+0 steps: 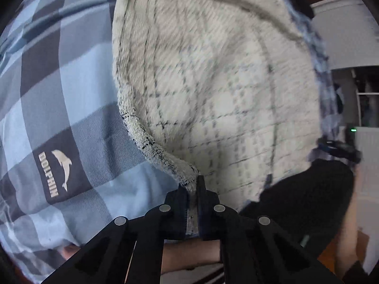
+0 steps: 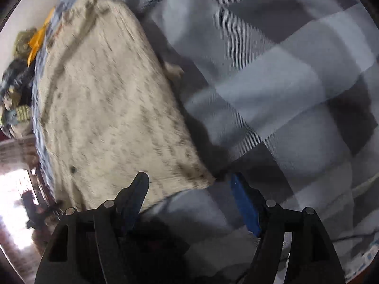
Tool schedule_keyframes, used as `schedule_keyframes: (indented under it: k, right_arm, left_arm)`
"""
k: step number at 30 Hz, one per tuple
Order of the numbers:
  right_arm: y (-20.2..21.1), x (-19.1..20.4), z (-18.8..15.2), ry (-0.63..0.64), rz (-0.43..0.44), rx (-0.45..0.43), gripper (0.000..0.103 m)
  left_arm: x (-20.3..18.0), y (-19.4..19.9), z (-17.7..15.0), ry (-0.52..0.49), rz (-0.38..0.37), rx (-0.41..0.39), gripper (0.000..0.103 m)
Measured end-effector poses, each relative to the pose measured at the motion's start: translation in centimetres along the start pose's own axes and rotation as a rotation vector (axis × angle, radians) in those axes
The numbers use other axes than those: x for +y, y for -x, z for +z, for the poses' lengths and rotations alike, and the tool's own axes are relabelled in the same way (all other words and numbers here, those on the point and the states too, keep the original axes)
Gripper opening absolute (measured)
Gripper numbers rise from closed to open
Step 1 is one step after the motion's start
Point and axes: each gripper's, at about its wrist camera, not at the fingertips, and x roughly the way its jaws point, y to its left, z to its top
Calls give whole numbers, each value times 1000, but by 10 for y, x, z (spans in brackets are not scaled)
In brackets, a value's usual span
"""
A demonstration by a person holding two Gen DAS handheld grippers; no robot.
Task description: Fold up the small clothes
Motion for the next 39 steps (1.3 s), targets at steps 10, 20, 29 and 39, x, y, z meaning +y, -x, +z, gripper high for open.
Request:
schedule_keyframes:
  k: [10,20,29,39]
  right_arm:
    - [-21,24,11,118,99,-40,47]
    - [61,81,17,134,263,-192,4]
    - [133,136,-14,94,509,-295,4]
    - [152,185,-59,197,690,-313,4]
  left_arm:
    - [-36,39,20,-28,-53,-109,5]
    - [-24,108,29,23,-412,-367,4]
    - [1,163,9,101,-716,-515,4]
    - [-1,188,-30,130,-854,-595,3]
